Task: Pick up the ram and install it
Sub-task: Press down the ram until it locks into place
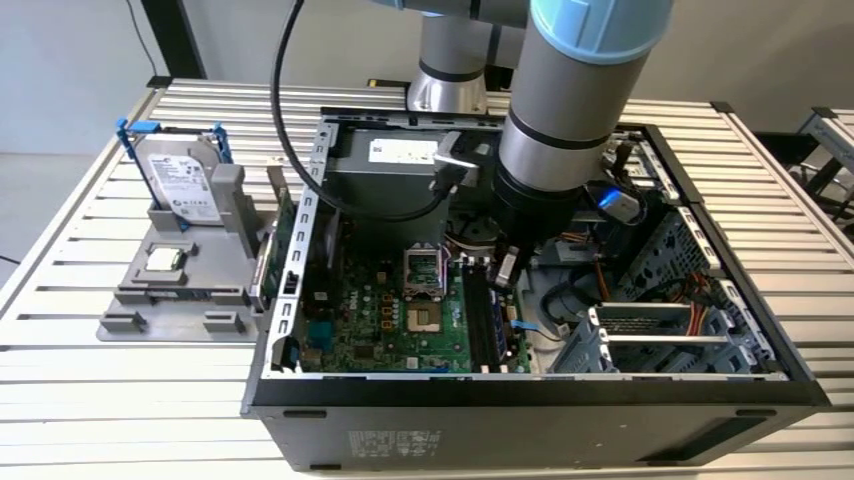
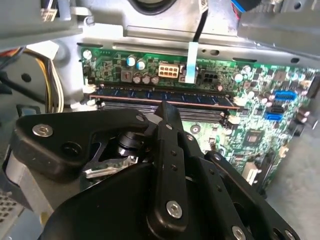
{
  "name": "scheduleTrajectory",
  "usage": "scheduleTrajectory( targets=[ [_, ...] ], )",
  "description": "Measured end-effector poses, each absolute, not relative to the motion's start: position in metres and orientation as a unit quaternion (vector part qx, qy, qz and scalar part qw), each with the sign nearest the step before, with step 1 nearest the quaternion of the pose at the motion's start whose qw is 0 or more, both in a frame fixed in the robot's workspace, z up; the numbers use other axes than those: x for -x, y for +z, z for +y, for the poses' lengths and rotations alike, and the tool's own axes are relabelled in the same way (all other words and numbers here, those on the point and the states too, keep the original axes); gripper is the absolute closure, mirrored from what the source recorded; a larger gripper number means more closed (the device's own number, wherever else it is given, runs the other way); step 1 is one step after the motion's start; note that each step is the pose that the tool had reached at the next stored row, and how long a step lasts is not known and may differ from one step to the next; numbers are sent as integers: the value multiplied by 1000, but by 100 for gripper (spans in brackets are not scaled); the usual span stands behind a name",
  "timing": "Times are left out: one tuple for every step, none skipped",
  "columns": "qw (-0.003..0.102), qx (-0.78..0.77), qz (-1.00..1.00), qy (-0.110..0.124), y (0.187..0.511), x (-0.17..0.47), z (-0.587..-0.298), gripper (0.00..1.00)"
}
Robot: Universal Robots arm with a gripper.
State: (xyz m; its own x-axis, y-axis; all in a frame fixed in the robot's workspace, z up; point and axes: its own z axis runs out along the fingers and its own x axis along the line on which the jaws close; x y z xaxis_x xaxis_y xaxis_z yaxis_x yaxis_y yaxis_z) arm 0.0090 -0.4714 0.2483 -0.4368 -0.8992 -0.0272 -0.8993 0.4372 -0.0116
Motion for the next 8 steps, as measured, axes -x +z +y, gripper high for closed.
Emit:
scheduleTrajectory(
  targets=[
    [15, 538, 843, 2, 248, -9, -471, 100],
    [15, 546, 838, 3, 248, -9, -471, 100],
    [15, 553, 833, 3, 248, -9, -471, 100],
    [15, 561, 828, 3, 248, -9, -471, 100],
    [15, 569, 822, 3, 248, -9, -471, 100],
    [14, 577, 817, 3, 248, -9, -471, 100],
    [14, 583, 812, 3, 248, -9, -471, 100],
    [14, 591, 806, 3, 248, -9, -471, 100]
  ],
)
